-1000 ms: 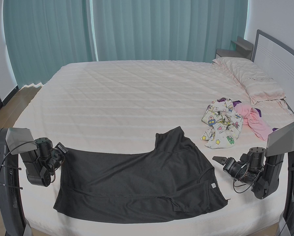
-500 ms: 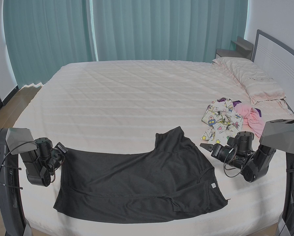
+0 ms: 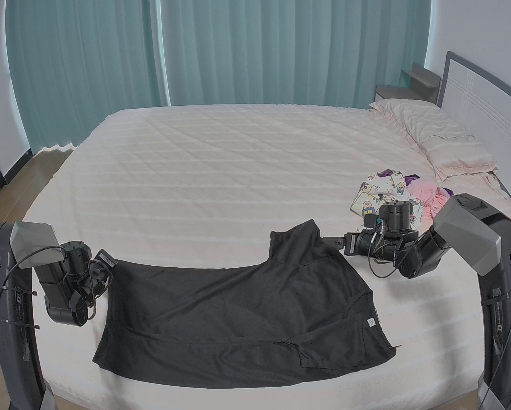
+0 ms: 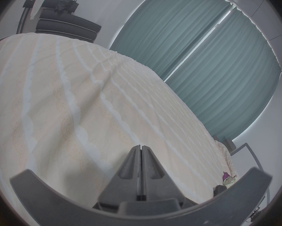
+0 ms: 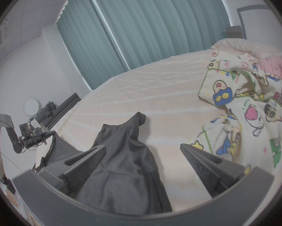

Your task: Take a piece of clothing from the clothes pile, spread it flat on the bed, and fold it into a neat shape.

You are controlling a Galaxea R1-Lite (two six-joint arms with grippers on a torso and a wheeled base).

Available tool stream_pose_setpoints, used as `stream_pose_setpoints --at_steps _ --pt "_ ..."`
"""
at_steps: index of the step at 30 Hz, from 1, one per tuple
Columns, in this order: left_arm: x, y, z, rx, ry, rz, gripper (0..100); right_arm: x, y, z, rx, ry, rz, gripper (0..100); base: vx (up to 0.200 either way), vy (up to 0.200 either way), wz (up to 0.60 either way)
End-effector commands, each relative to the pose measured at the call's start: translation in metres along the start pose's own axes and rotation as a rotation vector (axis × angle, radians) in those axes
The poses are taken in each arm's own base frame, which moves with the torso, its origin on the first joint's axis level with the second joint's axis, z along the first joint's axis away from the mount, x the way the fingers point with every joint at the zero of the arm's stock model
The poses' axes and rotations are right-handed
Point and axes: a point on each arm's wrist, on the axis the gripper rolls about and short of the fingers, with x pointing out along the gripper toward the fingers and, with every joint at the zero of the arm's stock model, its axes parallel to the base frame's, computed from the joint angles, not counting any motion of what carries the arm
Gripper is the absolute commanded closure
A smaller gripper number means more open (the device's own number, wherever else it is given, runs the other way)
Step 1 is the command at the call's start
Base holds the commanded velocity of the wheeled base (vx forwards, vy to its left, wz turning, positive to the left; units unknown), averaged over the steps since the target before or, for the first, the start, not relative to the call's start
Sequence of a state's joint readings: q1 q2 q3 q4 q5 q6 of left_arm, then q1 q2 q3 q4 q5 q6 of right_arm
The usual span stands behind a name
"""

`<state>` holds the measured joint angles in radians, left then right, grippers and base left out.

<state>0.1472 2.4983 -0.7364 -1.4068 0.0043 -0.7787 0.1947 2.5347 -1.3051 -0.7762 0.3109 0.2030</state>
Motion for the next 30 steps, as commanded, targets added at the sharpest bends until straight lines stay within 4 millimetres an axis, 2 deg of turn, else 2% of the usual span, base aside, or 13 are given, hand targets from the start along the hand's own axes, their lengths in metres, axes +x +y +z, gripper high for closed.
stream_pose_setpoints --at_steps 1,7,14,15,20,30 --pt "-0.002 -0.001 0.001 -0.01 -0.001 -0.002 100 0.032 -0.008 -0.018 -0.038 0.023 0.016 0 0.0 0.0 0.0" --pt "-0.002 -0.001 0.001 -0.01 0.0 -0.001 100 0.047 0.003 -0.015 -0.052 0.012 0.046 0 0.0 0.0 0.0" --pt "-0.002 -0.001 0.001 -0.011 0.001 0.0 100 0.053 0.002 -0.019 0.008 0.018 0.046 0 0.0 0.0 0.0" --pt "-0.002 -0.001 0.001 -0.011 0.001 0.0 100 0.054 0.001 -0.019 0.01 0.016 0.045 100 0.0 0.0 0.0" --pt "-0.002 -0.001 0.001 -0.011 0.001 0.0 100 0.053 0.002 -0.017 0.012 0.009 0.046 100 0.0 0.0 0.0" --pt "-0.002 -0.003 0.005 -0.017 -0.016 -0.005 100 0.043 0.003 0.003 0.05 -0.047 0.033 100 0.0 0.0 0.0"
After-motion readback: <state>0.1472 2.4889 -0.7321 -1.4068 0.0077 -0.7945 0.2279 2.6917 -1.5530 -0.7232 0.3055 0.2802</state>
